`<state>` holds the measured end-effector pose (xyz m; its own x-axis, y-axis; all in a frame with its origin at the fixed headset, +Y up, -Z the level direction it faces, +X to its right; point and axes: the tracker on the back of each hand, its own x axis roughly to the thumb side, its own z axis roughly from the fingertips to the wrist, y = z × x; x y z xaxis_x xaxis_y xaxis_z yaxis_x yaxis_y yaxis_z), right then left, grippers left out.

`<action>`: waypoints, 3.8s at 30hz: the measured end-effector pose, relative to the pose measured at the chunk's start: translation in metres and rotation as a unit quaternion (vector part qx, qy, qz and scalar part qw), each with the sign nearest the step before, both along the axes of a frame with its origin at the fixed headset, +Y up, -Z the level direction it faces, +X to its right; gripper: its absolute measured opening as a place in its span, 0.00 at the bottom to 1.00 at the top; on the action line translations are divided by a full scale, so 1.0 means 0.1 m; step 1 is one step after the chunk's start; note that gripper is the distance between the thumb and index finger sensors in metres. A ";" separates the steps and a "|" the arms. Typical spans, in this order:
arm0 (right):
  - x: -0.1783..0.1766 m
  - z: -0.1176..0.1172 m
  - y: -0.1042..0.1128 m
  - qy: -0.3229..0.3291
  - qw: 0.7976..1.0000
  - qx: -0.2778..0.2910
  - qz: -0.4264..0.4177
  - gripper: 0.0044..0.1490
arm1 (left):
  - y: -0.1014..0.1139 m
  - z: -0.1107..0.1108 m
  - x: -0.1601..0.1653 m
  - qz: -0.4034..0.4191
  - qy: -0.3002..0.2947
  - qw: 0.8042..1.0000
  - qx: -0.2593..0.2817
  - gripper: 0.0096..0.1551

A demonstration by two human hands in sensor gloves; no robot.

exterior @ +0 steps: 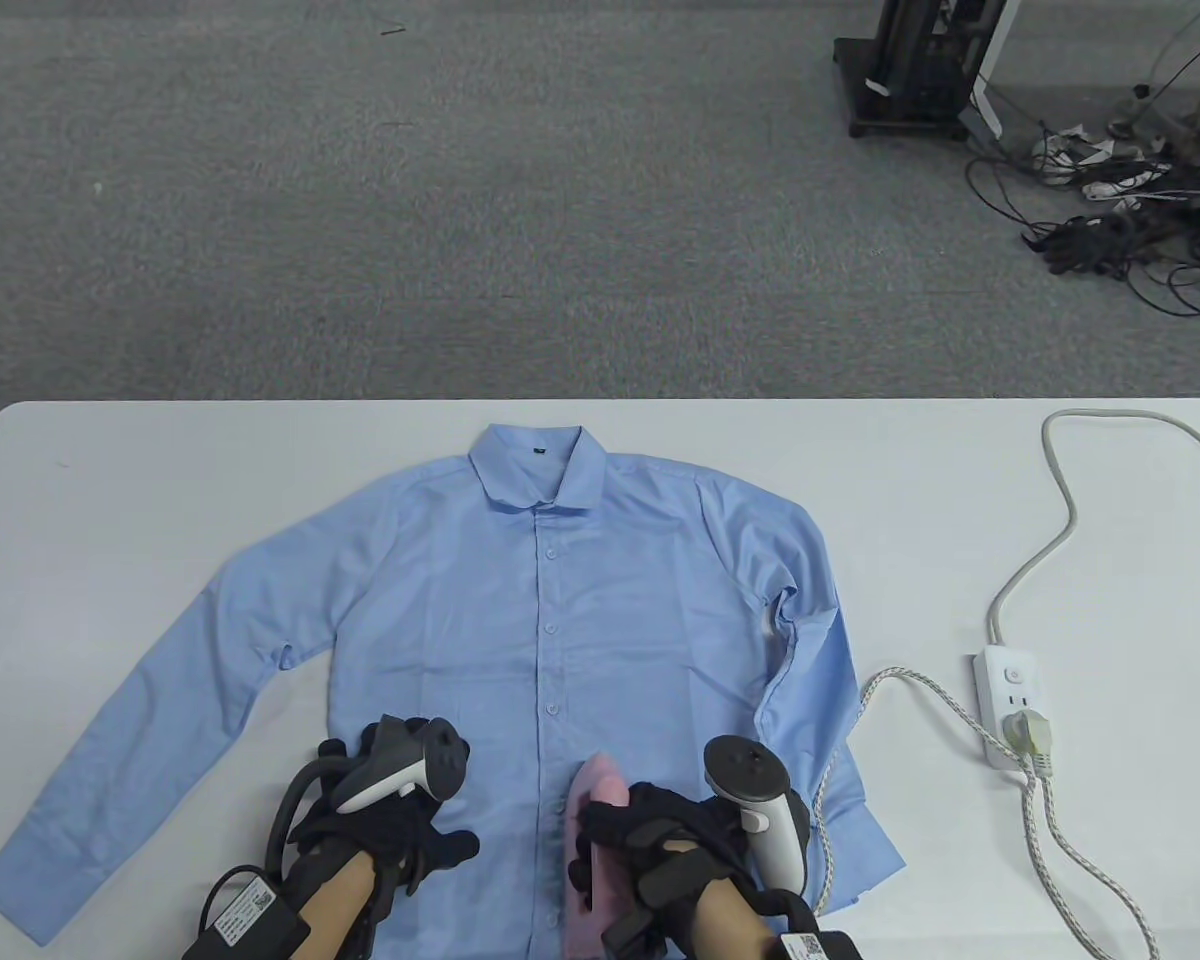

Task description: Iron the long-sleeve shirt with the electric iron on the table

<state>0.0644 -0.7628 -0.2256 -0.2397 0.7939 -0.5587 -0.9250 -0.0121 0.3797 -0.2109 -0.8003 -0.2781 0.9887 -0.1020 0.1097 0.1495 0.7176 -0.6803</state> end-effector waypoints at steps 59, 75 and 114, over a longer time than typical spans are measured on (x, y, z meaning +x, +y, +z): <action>-0.69 -1.21 2.05 0.088 0.936 0.340 -0.030 0.42 | 0.36 -0.20 -0.48 0.035 0.086 0.983 0.158 0.49; -1.67 -2.31 0.19 0.201 0.967 0.138 -0.073 0.49 | 0.01 -0.31 -0.78 0.005 0.147 0.988 0.042 0.57; -1.42 -1.98 0.45 0.132 0.964 0.231 -0.018 0.52 | 0.40 -0.35 -1.16 0.100 0.199 0.961 0.163 0.49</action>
<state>-0.0775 -0.7177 -0.4238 -0.2929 0.9538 -0.0670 -0.8001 -0.2061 0.5633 -0.3273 -0.7601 -0.3130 0.9491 0.1296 -0.2872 -0.2390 0.8899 -0.3884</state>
